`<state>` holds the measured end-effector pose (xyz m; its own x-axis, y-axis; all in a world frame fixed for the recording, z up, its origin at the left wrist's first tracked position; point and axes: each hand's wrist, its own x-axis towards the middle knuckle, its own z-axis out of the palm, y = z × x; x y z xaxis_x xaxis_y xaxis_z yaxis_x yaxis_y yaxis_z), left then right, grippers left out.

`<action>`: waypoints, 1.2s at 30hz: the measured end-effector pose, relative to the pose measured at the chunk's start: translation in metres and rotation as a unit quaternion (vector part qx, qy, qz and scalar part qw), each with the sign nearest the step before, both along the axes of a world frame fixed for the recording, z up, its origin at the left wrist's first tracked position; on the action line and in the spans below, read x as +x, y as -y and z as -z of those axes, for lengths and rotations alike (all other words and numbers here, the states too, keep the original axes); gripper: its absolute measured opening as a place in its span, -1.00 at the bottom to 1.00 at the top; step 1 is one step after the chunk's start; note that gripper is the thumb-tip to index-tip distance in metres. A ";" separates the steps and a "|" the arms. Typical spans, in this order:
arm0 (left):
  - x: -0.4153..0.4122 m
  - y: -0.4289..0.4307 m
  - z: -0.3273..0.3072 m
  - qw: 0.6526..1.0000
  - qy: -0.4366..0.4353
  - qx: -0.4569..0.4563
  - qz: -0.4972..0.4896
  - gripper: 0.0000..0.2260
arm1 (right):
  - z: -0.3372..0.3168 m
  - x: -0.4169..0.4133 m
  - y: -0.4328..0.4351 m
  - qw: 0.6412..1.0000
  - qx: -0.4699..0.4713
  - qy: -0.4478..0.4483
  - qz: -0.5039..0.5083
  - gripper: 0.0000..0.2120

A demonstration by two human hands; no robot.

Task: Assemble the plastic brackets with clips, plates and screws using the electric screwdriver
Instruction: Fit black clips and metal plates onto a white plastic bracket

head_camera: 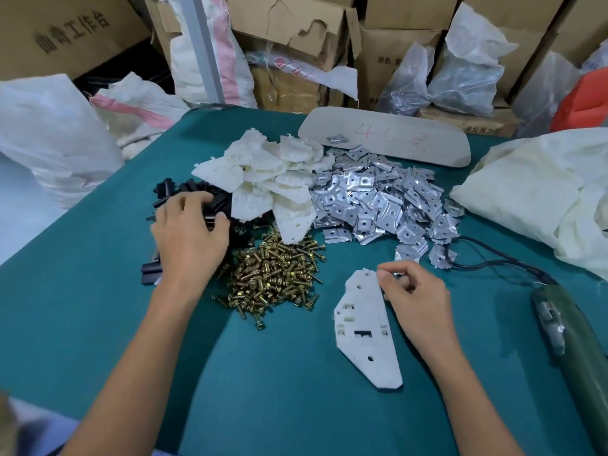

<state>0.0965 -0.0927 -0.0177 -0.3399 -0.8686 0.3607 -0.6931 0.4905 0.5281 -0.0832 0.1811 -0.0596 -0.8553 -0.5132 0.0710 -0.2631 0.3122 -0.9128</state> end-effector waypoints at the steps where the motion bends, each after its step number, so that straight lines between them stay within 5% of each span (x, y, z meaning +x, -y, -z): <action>1: 0.008 0.012 0.003 0.999 0.044 0.020 -0.020 -0.56 | 0.000 0.000 0.000 1.000 0.003 -0.003 -0.002 -0.90; 5: 0.026 0.038 0.012 0.976 0.145 0.158 0.042 -0.22 | 0.000 0.001 0.004 1.000 0.007 -0.009 -0.007 -0.93; 11: 0.032 0.036 0.017 0.989 0.014 0.123 0.086 -0.35 | -0.002 0.002 0.004 1.000 0.007 0.001 0.003 -0.91; 17: 0.015 0.047 0.012 0.976 0.087 0.192 0.060 -0.39 | -0.004 0.002 0.003 1.000 0.010 0.011 0.002 -0.94; 21: 0.010 0.050 0.014 0.991 0.032 0.118 0.059 -0.68 | -0.005 0.004 0.002 1.000 0.007 0.014 -0.003 -0.87; 25: 0.005 0.047 0.012 0.998 0.004 0.055 0.032 -0.67 | -0.005 0.003 0.002 1.000 0.002 0.029 0.000 -0.79; 30: -0.002 0.030 -0.009 0.998 -0.049 0.022 0.021 -0.62 | -0.007 0.004 0.002 1.000 -0.014 0.027 0.001 -0.94; 36: -0.040 -0.078 -0.023 0.955 -0.059 0.109 0.269 -0.73 | -0.020 0.011 0.000 0.987 -0.142 0.069 -0.028 -0.81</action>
